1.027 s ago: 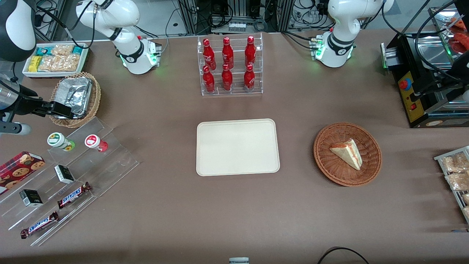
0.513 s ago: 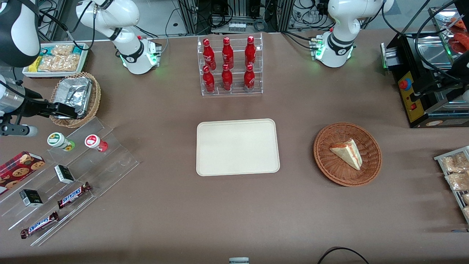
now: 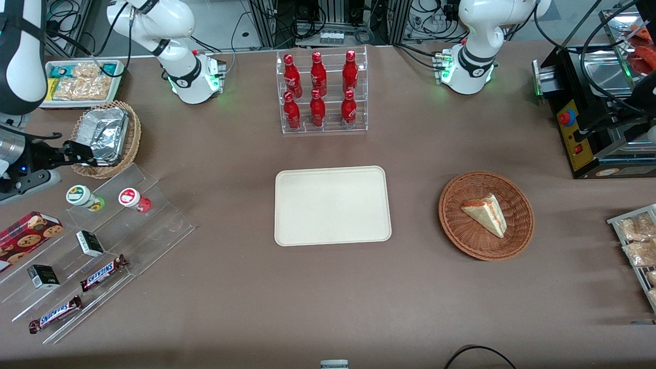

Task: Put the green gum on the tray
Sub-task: 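Move the right gripper down toward the acrylic display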

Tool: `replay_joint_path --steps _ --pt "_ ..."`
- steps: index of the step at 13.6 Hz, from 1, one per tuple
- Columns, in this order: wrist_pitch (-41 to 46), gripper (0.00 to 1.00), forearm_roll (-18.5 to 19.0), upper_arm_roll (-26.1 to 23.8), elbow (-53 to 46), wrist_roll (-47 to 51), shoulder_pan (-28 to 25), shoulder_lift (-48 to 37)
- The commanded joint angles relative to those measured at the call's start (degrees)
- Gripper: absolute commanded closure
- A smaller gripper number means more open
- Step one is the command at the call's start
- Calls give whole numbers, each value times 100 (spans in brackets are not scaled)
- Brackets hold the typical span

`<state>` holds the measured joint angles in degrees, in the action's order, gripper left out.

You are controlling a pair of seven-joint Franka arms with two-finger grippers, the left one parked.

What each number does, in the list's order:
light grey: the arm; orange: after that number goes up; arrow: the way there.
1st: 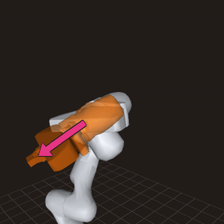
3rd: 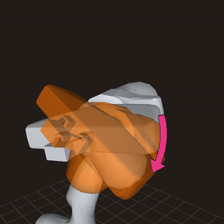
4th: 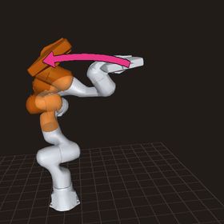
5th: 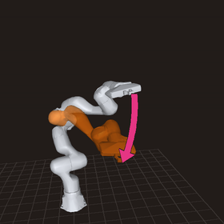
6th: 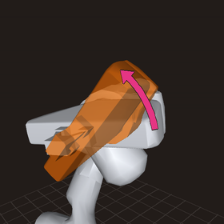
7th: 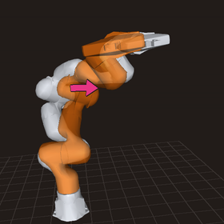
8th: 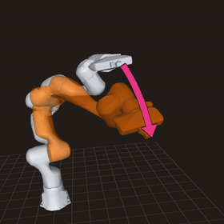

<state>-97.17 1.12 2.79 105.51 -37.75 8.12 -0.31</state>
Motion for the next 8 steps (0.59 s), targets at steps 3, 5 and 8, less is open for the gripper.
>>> replay_joint_path --steps 3,5,8 --pt "-722 0 293 -24 514 -1390 295 -39" --pt "-1100 0 293 -24 786 -1682 445 -57" --pt "-1698 0 284 -33 1155 -2017 699 -48"
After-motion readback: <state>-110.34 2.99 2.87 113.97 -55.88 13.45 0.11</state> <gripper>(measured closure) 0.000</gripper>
